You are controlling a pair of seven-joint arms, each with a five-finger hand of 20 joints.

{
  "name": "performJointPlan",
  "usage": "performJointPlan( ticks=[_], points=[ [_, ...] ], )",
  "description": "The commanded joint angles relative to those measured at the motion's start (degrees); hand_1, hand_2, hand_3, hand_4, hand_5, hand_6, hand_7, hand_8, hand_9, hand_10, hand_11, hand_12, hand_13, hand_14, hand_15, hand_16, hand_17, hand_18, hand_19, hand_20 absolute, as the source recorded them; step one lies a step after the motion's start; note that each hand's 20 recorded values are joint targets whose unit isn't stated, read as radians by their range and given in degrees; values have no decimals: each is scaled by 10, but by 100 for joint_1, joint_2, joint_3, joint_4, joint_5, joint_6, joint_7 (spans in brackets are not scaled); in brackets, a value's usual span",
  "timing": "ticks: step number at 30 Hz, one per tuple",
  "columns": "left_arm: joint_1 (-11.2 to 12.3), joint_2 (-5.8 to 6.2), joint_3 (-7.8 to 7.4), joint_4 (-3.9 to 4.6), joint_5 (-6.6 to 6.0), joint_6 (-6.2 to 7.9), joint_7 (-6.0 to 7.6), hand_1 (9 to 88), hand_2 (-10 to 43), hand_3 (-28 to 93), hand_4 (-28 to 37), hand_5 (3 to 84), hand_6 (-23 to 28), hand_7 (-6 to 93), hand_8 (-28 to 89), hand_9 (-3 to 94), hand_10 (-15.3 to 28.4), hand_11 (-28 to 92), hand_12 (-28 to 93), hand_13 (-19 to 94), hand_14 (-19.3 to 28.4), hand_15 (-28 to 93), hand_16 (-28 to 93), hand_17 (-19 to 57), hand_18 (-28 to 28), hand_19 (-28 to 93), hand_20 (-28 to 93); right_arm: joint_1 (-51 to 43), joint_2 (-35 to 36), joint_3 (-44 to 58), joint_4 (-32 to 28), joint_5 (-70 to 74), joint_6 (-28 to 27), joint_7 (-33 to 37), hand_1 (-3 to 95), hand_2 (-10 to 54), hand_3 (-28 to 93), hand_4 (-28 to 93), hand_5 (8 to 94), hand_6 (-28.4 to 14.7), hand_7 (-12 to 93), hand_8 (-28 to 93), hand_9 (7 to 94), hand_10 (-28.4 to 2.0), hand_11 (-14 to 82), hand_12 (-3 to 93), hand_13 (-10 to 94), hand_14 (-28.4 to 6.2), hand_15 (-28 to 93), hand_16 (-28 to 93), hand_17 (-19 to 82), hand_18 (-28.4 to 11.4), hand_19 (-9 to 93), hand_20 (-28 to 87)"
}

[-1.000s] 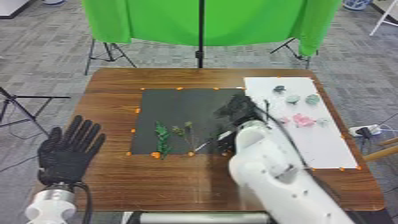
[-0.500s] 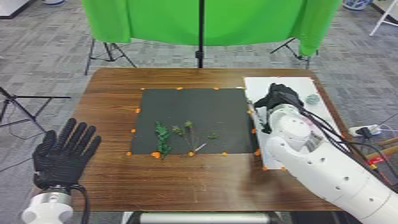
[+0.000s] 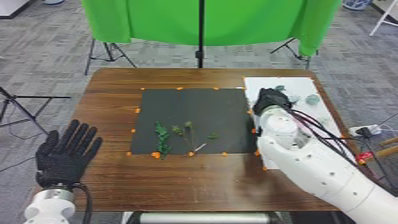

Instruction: Arrange flowers

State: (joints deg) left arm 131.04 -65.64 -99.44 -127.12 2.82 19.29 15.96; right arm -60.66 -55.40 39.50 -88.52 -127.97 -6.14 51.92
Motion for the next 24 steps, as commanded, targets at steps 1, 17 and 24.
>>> performJointPlan(
  ticks=[1, 17, 24],
  points=[
    [0, -48, -34, 61, 270, -101, -267, 318, 79, 766, -255, 464, 81, 116, -83, 406, 138, 188, 114, 314, 137, 341, -47, -36, 121, 255, 145, -483, 68, -360, 331, 29, 565, -62, 611, -95, 650, -281, 818, -43, 260, 131, 829, -143, 273, 492, 689, -160, 764, 334, 393, -270, 932, 506],
    [221, -134, -133, 27, 279, -147, -254, 340, 57, 749, -233, 462, 80, 113, -86, 401, 139, 191, 109, 311, 135, 350, -53, -39, 120, 263, 144, -1313, 90, 508, -1878, 97, 1752, -134, 554, -95, 746, -171, 861, -51, 233, 251, 887, -131, 241, 515, 739, -155, 745, 344, 440, -283, 932, 533],
    [157, -90, -86, 41, 258, -158, -285, 329, 68, 752, -238, 461, 80, 110, -85, 400, 140, 188, 110, 309, 137, 350, -53, -40, 120, 265, 143, -1510, -607, 467, -1824, 71, 1510, 107, 556, -95, 741, -174, 859, -51, 230, 260, 884, -131, 241, 519, 738, -155, 745, 347, 442, -283, 932, 533]
  ],
)
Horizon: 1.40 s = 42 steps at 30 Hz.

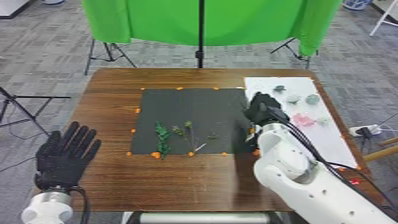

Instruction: Arrange flowers

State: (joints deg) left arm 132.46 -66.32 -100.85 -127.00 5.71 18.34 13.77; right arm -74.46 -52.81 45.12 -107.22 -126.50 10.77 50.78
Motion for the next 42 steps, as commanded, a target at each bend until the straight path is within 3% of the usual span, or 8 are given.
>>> performJointPlan(
  ticks=[1, 10, 19, 29, 32, 35, 38, 42],
  points=[
    [10, -26, 54, 31, -15, -70, -63, 327, 69, 753, -239, 461, 81, 111, -84, 400, 140, 188, 110, 309, 137, 349, -53, -40, 120, 265, 143, -149, -928, -126, 84, -77, -179, 223, 556, -95, 741, -174, 859, -51, 231, 260, 883, -131, 242, 519, 738, -154, 745, 347, 442, -283, 932, 533],
    [-144, 33, 119, 89, -43, -14, -132, 307, 102, 756, -254, 463, 82, 110, -84, 400, 140, 187, 111, 309, 139, 349, -53, -41, 120, 266, 143, -457, -1270, -31, 178, 157, -257, 566, 541, -95, 742, -159, 830, -46, 272, 256, 851, -134, 281, 532, 727, -152, 757, 345, 437, -280, 932, 540],
    [-96, 49, 77, 89, -97, -36, -151, 292, 122, 766, -259, 465, 83, 110, -83, 400, 143, 187, 112, 309, 140, 348, -53, -41, 120, 265, 141, -528, -1303, 50, 178, 248, -202, 630, 435, -95, 715, -213, 764, -62, 302, 207, 754, -181, 472, 321, 684, -171, 770, 325, 398, -283, 932, 530],
    [-75, 68, 81, 97, -119, -78, -161, 287, 127, 769, -263, 464, 83, 110, -82, 400, 144, 186, 113, 309, 141, 348, -52, -41, 120, 264, 141, -573, -1135, 178, 144, 107, 157, 607, 384, -95, 756, -221, 726, -71, 310, 106, 722, -198, 459, 303, 656, -179, 774, 316, 384, -280, 932, 515],
    [-62, 70, 76, 104, -138, -70, -146, 286, 127, 770, -264, 464, 83, 110, -82, 400, 144, 185, 112, 308, 141, 347, -52, -41, 120, 264, 141, -549, -1048, 236, 86, 98, 128, 517, 372, -95, 772, -208, 721, -78, 245, -78, 716, -205, 362, 251, 639, -185, 758, 303, 375, -280, 932, 497],
    [-73, 57, 78, 89, -131, -58, -155, 286, 127, 770, -265, 465, 84, 110, -83, 400, 145, 186, 113, 308, 141, 347, -52, -41, 120, 264, 141, -639, -931, 357, -142, 356, 297, 294, 365, -92, 775, -200, 714, -85, 201, -91, 704, -213, 295, 223, 622, -193, 747, 291, 363, -280, 932, 477],
    [-46, 58, 72, 78, -141, -32, -122, 285, 128, 770, -266, 465, 84, 110, -82, 400, 144, 186, 113, 309, 141, 347, -52, -41, 120, 263, 141, -723, -889, 478, -410, 795, -152, 172, 331, -16, 773, -187, 751, -71, 295, -85, 723, -208, 390, 267, 630, -195, 755, 292, 351, -277, 932, 471],
    [-78, 64, 112, 91, -164, 8, -112, 285, 129, 770, -268, 465, 84, 110, -82, 400, 144, 186, 113, 309, 141, 347, -52, -42, 121, 264, 142, -747, -961, 491, -469, 825, -601, 174, 298, 26, 756, -182, 770, -73, 320, -85, 693, -227, 371, 265, 579, -218, 746, 293, 301, -281, 909, 468]
  ],
)
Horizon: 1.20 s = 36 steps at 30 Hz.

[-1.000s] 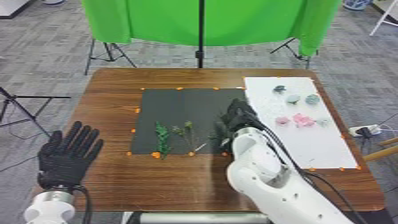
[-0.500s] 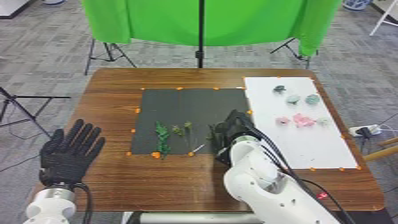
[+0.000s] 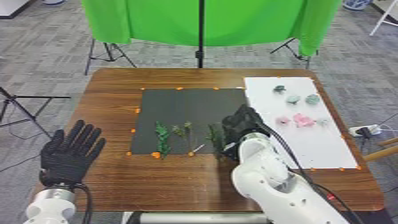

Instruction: Arrange flowers

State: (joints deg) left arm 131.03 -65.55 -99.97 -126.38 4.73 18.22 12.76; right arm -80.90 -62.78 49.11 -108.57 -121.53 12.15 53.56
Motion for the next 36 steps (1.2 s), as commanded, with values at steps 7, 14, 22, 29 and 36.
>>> performJointPlan(
  ticks=[7, 14, 22, 29, 36],
  points=[
    [125, -3, 44, 3, -80, 76, 17, 284, 131, 770, -270, 466, 84, 111, -82, 401, 145, 188, 114, 308, 141, 349, -52, -42, 121, 265, 143, -36, -5, 89, -230, 333, -1234, -132, 283, 35, 739, -181, 783, -72, 193, -99, 609, -255, 222, 201, 454, -248, 703, 227, 265, -284, 891, 491],
    [146, -21, 60, -6, -88, 32, -1, 281, 133, 770, -272, 467, 86, 112, -83, 401, 146, 188, 113, 308, 141, 350, -52, -42, 120, 265, 143, -36, -21, 94, -124, 343, -1391, -41, 272, 44, 735, -180, 746, -94, 110, -102, 592, -263, 203, 197, 435, -256, 696, 208, 260, -284, 887, 500],
    [231, -40, 28, -31, -97, 51, 17, 280, 134, 771, -273, 467, 85, 113, -83, 401, 145, 188, 113, 309, 142, 350, -52, -42, 120, 265, 143, -32, 70, 154, -157, 88, -901, 12, 265, 55, 746, -180, 717, -119, 97, -94, 589, -267, 205, 196, 435, -257, 703, 199, 263, -284, 889, 498],
    [257, -30, -16, -43, -132, 74, 61, 281, 135, 773, -275, 467, 85, 113, -83, 402, 146, 190, 113, 309, 141, 350, -53, -42, 121, 266, 143, -246, 233, 195, -692, -129, -983, -365, 263, 68, 769, -179, 734, -96, 265, -66, 581, -265, 225, 198, 404, -260, 689, 181, 241, -282, 861, 471],
    [219, -42, -30, -38, -90, -68, 72, 279, 134, 774, -275, 468, 85, 114, -83, 402, 145, 191, 113, 308, 141, 351, -53, -42, 120, 266, 143, -584, 476, 673, -941, -304, -633, -339, 260, 73, 769, -179, 715, -99, 233, -90, 564, -266, 203, 190, 388, -267, 649, 149, 222, -283, 833, 451]
  ],
)
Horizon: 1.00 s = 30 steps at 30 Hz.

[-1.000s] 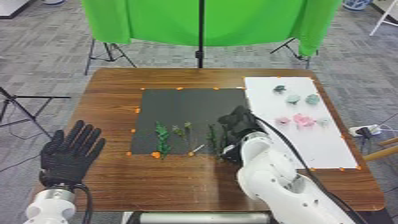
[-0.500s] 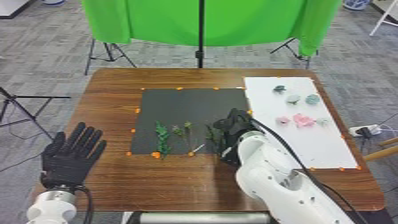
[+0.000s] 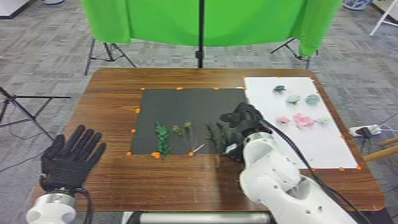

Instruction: Arrange flowers

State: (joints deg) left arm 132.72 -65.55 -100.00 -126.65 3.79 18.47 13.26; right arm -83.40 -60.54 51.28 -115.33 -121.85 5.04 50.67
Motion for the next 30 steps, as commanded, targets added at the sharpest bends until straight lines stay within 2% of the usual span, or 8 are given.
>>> performJointPlan(
  ticks=[1, 6, 8, 12, 17, 24, 27, 30],
  points=[
    [71, -53, -56, -28, 25, -168, 20, 279, 134, 774, -275, 467, 85, 114, -84, 402, 145, 191, 113, 308, 141, 351, -53, -42, 120, 265, 143, -425, 349, 555, -286, -405, 200, -57, 260, 73, 770, -179, 711, -102, 207, -95, 564, -266, 201, 189, 390, -265, 640, 143, 223, -283, 833, 448],
    [115, -4, -304, -52, 433, -654, 36, 277, 134, 770, -278, 459, 83, 107, -84, 392, 144, 181, 111, 302, 141, 340, -55, -44, 121, 263, 141, -900, 757, 1177, -169, -1075, 554, -128, 280, 44, 782, -182, 703, -101, 172, -95, 567, -259, 179, 171, 426, -242, 546, 110, 241, -277, 831, 415],
    [132, 16, -386, -67, 503, -755, 16, 277, 134, 768, -279, 455, 81, 104, -82, 390, 143, 177, 111, 301, 140, 334, -54, -44, 121, 261, 140, -1271, 833, 1890, -230, -616, -63, -961, 301, 20, 787, -189, 681, -97, 157, -96, 562, -245, 165, 166, 426, -228, 508, 110, 237, -265, 823, 400],
    [139, -47, -506, -51, 1236, -971, -123, 273, 134, 764, -280, 440, 78, 92, -79, 377, 142, 164, 111, 292, 139, 316, -52, -45, 119, 250, 137, -1462, 972, 2353, -87, -872, -728, -1417, 339, -33, 813, -220, 566, -73, 127, -103, 485, -186, 114, 147, 378, -191, 323, 145, 183, -237, 755, 387],
    [129, -45, -481, -74, 1064, -949, -62, 272, 132, 761, -276, 436, 79, 85, -74, 372, 140, 157, 116, 289, 140, 306, -41, -45, 119, 243, 138, -1273, 1146, 2264, 203, -930, -887, -1451, 398, -93, 827, -259, 514, -64, 114, -102, 464, -166, 97, 138, 390, -171, 279, 177, 184, -233, 749, 402],
    [151, -74, -461, -89, 971, -839, -8, 271, 132, 759, -274, 436, 80, 84, -72, 373, 141, 157, 121, 289, 141, 305, -35, -44, 119, 241, 140, -794, 1241, 1563, 872, -1464, -706, -1457, 497, -95, 794, -282, 522, -42, 136, -113, 506, -136, 115, 144, 429, -165, 622, 198, 247, -228, 850, 489],
    [146, -77, -450, -88, 923, -822, -1, 271, 132, 759, -274, 437, 79, 85, -72, 374, 141, 157, 121, 289, 142, 306, -34, -44, 119, 240, 140, -687, 1212, 1329, 1110, -1676, -234, -1429, 561, -95, 742, -282, 603, -26, 169, -126, 607, -132, 186, 168, 480, -153, 663, 297, 283, -221, 868, 496],
    [144, -103, -440, -77, 882, -801, 14, 271, 132, 760, -274, 438, 80, 87, -72, 375, 142, 159, 122, 289, 142, 307, -33, -44, 119, 240, 141, -747, 1174, 1406, 901, -1421, -388, -1404, 640, -95, 663, -281, 726, -15, 240, 4, 789, -116, 123, 386, 592, -138, 697, 403, 331, -213, 890, 512]
  ],
)
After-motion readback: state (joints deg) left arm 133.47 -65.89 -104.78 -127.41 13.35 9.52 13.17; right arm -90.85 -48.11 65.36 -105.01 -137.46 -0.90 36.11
